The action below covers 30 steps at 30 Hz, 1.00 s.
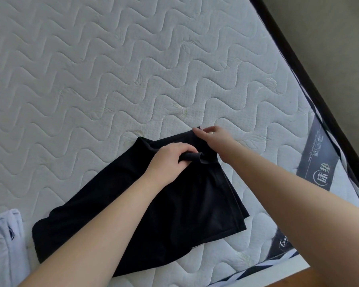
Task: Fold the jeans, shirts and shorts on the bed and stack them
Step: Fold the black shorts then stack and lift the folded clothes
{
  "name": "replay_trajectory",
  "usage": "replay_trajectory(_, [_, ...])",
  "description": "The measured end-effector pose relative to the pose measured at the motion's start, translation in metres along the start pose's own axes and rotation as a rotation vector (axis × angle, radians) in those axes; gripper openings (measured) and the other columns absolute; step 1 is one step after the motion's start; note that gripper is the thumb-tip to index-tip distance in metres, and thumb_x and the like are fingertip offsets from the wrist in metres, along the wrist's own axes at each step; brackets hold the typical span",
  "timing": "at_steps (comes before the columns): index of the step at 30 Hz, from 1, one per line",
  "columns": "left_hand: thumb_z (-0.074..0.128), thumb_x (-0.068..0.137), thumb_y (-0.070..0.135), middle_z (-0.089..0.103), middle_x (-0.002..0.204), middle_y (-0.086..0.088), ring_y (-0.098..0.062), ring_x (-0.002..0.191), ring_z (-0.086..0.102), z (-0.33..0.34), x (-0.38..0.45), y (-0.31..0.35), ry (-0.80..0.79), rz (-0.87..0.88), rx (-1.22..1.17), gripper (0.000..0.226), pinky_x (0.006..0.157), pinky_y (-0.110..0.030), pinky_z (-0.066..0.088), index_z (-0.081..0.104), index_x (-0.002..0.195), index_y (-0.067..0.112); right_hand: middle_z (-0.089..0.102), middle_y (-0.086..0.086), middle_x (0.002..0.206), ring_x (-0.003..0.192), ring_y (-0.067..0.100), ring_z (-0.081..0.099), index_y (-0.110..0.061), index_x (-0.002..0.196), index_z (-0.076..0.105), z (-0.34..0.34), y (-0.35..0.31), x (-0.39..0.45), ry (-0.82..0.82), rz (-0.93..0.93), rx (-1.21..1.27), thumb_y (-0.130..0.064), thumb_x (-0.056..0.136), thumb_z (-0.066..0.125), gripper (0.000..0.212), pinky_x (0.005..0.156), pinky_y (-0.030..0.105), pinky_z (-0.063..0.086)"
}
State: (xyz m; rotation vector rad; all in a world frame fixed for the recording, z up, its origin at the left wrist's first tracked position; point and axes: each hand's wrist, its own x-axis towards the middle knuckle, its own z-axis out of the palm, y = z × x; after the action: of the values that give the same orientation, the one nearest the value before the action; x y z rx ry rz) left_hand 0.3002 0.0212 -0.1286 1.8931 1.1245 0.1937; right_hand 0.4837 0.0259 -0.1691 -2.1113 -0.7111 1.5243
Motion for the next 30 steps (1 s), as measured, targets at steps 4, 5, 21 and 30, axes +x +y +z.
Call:
replay_trajectory(4, [0.066, 0.090, 0.020, 0.069, 0.099, 0.015, -0.001, 0.097, 0.061, 0.005, 0.008, -0.002, 0.060, -0.015, -0.019, 0.017, 0.088, -0.017, 0.045, 0.070, 0.105, 0.026, 0.064, -0.001, 0.111, 0.084, 0.013, 0.065, -0.019, 0.131, 0.054, 0.013, -0.007, 0.006, 0.028, -0.052, 0.079, -0.015, 0.085, 0.071, 0.050, 0.067, 0.024, 0.052])
replay_trajectory(5, [0.065, 0.091, 0.021, 0.069, 0.099, 0.015, -0.001, 0.096, 0.061, 0.006, 0.012, -0.003, 0.078, -0.020, -0.021, 0.016, 0.087, -0.015, 0.044, 0.070, 0.106, 0.026, 0.067, 0.001, 0.110, 0.086, 0.016, 0.067, -0.018, 0.131, 0.054, 0.013, -0.008, 0.007, 0.014, -0.054, 0.171, -0.005, 0.085, 0.067, 0.050, 0.068, 0.025, 0.054])
replay_trajectory(21, [0.066, 0.088, 0.042, 0.060, 0.104, 0.003, -0.019, 0.106, 0.052, 0.017, 0.113, -0.011, 0.217, -0.165, 0.304, 0.021, 0.091, -0.035, 0.040, 0.066, 0.094, 0.022, 0.072, -0.004, 0.102, 0.092, 0.015, 0.069, -0.024, 0.113, 0.061, -0.023, 0.014, 0.020, 0.063, -0.148, 0.319, -0.020, 0.096, 0.055, 0.018, 0.079, 0.027, 0.054])
replay_trajectory(30, [0.067, 0.080, 0.061, 0.063, 0.105, 0.009, -0.018, 0.109, 0.056, 0.017, 0.135, -0.018, -0.038, -0.334, 0.364, 0.040, 0.094, -0.036, 0.031, 0.058, 0.104, 0.030, 0.061, -0.011, 0.090, 0.083, 0.013, 0.060, -0.028, 0.106, 0.055, -0.040, 0.093, -0.048, 0.132, -0.182, -0.621, -0.047, 0.094, 0.053, 0.023, 0.067, 0.031, 0.044])
